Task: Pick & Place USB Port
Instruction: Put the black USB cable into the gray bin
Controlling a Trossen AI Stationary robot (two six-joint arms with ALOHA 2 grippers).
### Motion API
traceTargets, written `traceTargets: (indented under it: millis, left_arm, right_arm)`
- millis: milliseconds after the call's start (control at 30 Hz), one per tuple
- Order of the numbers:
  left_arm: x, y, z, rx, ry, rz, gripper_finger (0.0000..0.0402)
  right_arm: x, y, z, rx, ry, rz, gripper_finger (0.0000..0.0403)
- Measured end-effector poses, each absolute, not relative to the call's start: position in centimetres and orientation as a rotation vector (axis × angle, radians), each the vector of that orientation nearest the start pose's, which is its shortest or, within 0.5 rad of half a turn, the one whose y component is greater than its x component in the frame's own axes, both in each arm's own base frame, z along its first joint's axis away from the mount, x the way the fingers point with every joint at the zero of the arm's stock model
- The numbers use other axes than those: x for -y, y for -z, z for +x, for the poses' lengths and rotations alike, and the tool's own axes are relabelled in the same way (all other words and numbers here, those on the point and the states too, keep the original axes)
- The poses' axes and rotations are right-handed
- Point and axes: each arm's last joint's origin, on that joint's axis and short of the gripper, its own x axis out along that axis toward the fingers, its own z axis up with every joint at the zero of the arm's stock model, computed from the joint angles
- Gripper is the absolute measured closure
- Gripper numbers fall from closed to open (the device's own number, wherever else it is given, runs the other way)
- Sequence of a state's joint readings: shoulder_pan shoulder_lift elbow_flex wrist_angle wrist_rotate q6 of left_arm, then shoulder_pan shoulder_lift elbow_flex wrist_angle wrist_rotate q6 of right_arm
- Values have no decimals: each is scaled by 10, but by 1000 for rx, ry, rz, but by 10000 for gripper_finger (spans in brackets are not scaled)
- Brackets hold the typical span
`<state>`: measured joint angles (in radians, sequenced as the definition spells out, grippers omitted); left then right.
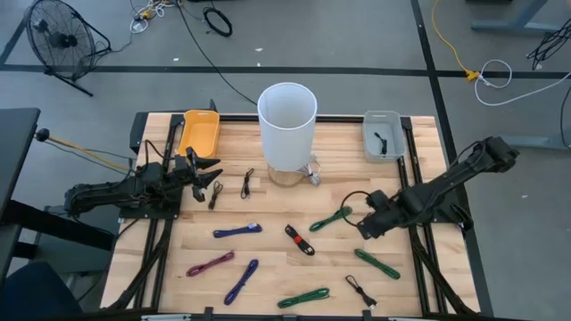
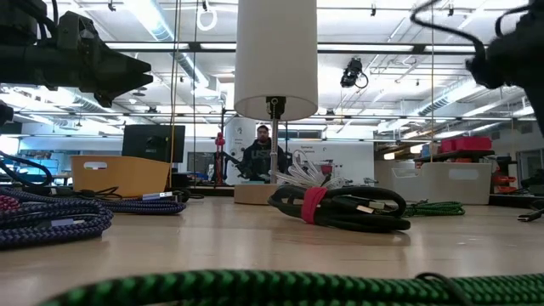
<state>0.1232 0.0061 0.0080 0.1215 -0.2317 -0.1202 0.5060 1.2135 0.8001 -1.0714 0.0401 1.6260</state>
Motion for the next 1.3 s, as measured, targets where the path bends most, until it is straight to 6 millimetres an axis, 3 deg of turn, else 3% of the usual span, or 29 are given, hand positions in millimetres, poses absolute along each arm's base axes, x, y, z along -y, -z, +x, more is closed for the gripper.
traceTargets:
  millis: [133, 733, 900, 1300]
  left_arm:
    - [-18, -177, 95, 145, -347, -126, 225]
    - [-18, -177, 95, 145, -347, -126, 225]
    - [-18, -177, 95, 145, -347, -125, 225]
    - [-18, -177, 95, 145, -347, -125, 225]
  right_arm:
    - [-91, -202, 165, -1333, 924, 922, 195]
    - [-95, -172, 179, -1145, 1309, 987, 195]
    - [-97, -165, 179, -1191, 1394, 1022, 195]
    - [-92, -129, 173, -1087, 1386, 1146, 195]
